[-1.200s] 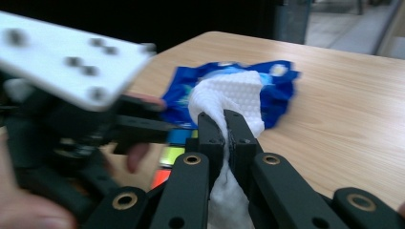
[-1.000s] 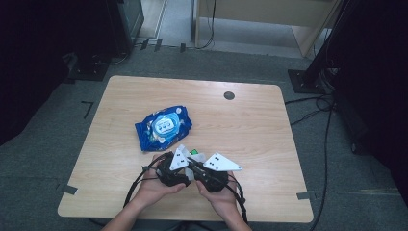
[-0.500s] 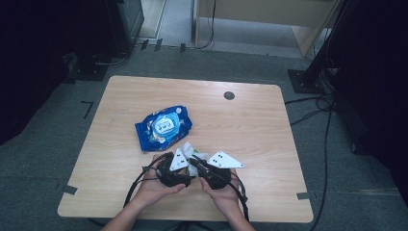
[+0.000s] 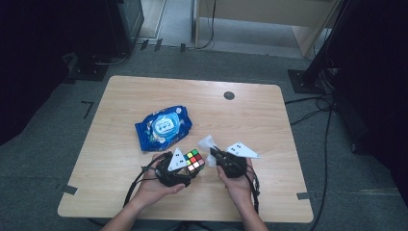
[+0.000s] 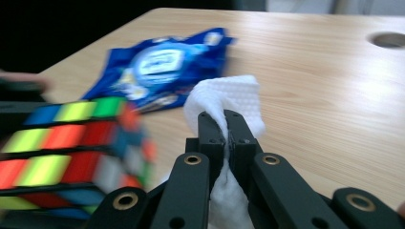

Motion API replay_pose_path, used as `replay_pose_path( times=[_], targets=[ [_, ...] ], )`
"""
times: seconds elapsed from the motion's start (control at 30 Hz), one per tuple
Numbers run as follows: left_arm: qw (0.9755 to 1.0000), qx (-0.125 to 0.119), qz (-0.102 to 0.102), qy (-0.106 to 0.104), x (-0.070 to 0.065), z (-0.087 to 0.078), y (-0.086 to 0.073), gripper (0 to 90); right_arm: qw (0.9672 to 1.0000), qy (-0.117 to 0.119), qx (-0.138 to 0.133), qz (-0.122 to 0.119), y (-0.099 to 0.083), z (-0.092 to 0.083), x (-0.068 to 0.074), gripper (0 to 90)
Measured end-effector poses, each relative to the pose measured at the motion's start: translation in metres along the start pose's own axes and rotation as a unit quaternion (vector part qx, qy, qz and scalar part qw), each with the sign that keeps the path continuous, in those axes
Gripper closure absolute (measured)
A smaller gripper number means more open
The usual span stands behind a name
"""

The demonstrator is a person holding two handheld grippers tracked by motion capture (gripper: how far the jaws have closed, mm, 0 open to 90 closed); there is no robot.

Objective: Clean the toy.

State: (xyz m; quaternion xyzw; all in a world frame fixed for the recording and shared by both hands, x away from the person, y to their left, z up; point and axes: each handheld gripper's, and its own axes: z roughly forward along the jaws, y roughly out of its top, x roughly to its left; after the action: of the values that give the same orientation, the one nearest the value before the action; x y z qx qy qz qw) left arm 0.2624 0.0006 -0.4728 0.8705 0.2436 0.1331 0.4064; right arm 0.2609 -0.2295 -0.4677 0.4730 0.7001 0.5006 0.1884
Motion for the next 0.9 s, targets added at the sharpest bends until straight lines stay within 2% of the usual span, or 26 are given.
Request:
replay_pose_path(
  times=[0.07,0.17,0.27,0.4,0.47,0.57,0.6,0.67,0.77,0.9],
  targets=[
    [1.0,-0.001,-0.007,-0.001,0.003,-0.001,-0.001,34.3,0.9997,-0.017,-0.003,0.016,0.0,-0.003,-0.014,87.4],
    [0.9999,-0.001,-0.015,0.001,0.007,0.0,-0.002,34.3,0.9992,-0.028,-0.007,0.028,0.0,-0.006,-0.025,81.8],
    [0.9997,-0.006,-0.024,0.003,0.01,-0.003,-0.002,34.3,0.999,-0.031,-0.008,0.032,0.0,-0.008,-0.029,73.3],
    [0.999,-0.016,-0.042,0.003,0.021,-0.011,-0.001,34.3,0.9993,-0.018,-0.012,0.03,-0.002,-0.006,-0.027,57.4],
    [0.9985,-0.02,-0.051,0.004,0.027,-0.016,-0.001,34.3,0.9996,0.001,-0.016,0.025,-0.003,-0.005,-0.025,51.0],
    [0.9978,-0.026,-0.06,0.007,0.032,-0.02,-0.001,34.3,0.9992,0.032,-0.017,0.015,-0.005,-0.003,-0.018,47.5],
    [0.9968,-0.034,-0.072,0.007,0.038,-0.025,-0.001,34.3,0.999,0.039,-0.017,0.011,-0.006,-0.002,-0.016,46.5],
    [0.9958,-0.041,-0.081,0.005,0.042,-0.029,-0.001,34.3,0.9982,0.057,-0.015,-0.006,-0.008,0.001,-0.009,44.6],
    [0.9949,-0.047,-0.089,0.008,0.046,-0.034,0.0,34.3,0.9966,0.078,-0.01,-0.025,-0.012,0.008,0.002,41.9],
    [0.9947,-0.051,-0.088,0.008,0.047,-0.038,0.002,34.3,0.9945,0.097,-0.004,-0.04,-0.016,0.014,0.016,37.0]
  ],
)
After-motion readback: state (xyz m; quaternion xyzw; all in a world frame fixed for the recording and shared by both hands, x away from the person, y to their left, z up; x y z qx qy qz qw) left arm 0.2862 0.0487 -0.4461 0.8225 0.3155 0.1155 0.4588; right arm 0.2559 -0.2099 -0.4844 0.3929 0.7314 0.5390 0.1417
